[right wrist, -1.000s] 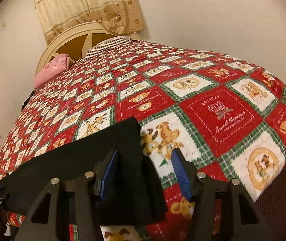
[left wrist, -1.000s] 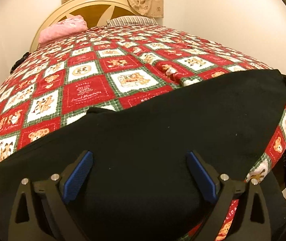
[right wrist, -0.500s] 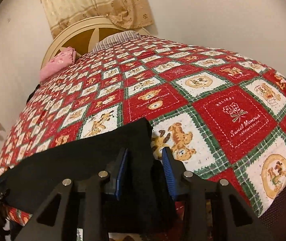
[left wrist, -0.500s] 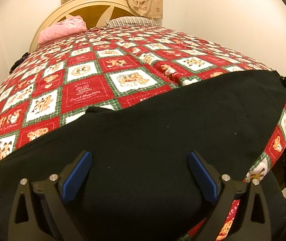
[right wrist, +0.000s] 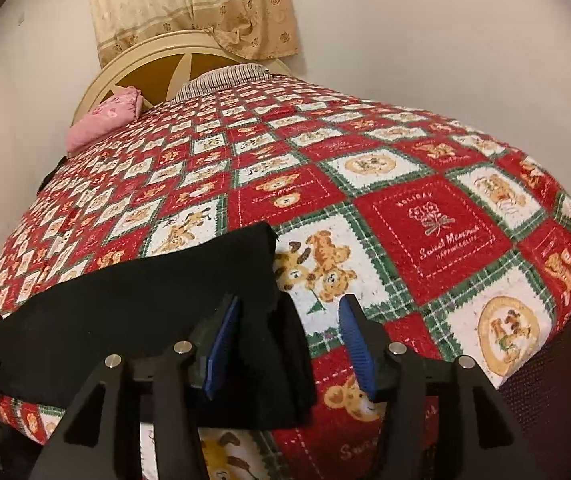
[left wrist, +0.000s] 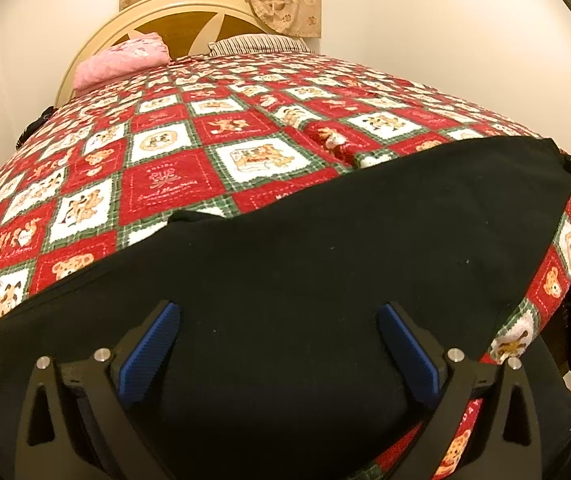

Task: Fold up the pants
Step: 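Close the right gripper on the end of the folded black pants, then lift the pants end with the right gripper, fold it toward the left gripper, release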

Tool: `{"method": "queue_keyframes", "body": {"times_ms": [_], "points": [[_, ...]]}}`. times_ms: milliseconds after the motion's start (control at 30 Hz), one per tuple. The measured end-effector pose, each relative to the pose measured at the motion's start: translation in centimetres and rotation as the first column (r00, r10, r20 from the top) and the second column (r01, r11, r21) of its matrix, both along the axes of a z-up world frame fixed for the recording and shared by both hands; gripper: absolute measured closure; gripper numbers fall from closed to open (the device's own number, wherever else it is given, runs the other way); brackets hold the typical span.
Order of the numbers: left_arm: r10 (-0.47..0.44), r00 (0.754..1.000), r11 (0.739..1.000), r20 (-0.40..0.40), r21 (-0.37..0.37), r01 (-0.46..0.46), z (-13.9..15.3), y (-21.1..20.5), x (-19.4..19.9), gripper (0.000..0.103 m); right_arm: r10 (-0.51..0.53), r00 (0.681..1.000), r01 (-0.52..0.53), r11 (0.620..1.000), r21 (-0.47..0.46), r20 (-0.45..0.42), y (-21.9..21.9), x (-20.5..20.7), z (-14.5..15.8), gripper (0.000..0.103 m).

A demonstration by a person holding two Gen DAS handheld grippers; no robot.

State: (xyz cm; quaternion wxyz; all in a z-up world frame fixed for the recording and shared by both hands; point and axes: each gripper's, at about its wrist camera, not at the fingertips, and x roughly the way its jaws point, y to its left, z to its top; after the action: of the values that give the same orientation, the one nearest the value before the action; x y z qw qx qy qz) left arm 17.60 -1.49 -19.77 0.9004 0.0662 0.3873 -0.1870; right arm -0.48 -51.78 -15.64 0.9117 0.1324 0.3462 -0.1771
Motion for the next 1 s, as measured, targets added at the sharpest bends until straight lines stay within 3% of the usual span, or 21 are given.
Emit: {"method": "queue_keyframes", "body": {"times_ms": [233,300,433,567,800,1000], "points": [[0.0,1.0,1.0,0.0,0.003,0.0,0.0,0.0,0.0,0.0,0.037,0.999,-0.037,0.999,-0.022,0.004,1.3,0.3,-0.2,0.054],[-0.001,1.0,1.0,-0.001,0.001,0.001,0.0,0.1,0.0,0.0,0.044,0.999,-0.044,0.999,-0.001,0.023,1.2,0.2,-0.2,0.067],[-0.001,1.0,1.0,-0.001,0.001,0.001,0.0,0.0,0.0,0.0,0.052,0.999,-0.052,0.999,0.01,0.017,1.3,0.6,-0.2,0.071],[0.0,1.0,1.0,0.0,0.0,0.0,0.0,0.0,0.0,0.0,0.039,0.999,-0.04,0.999,0.022,0.037,1.4,0.5,0.5,0.085],[0.008,1.0,0.999,-0.006,-0.039,-0.009,0.2,0.4,-0.1,0.0,0.081,0.991,-0.071,0.993,-0.094,0.105,5.5,0.6,4.3,0.088],[-0.002,1.0,0.991,-0.006,-0.13,0.002,1.2,0.7,-0.8,0.0,0.231,0.966,-0.201,0.953,-0.225,0.117,12.4,2.5,7.6,0.089]]}}
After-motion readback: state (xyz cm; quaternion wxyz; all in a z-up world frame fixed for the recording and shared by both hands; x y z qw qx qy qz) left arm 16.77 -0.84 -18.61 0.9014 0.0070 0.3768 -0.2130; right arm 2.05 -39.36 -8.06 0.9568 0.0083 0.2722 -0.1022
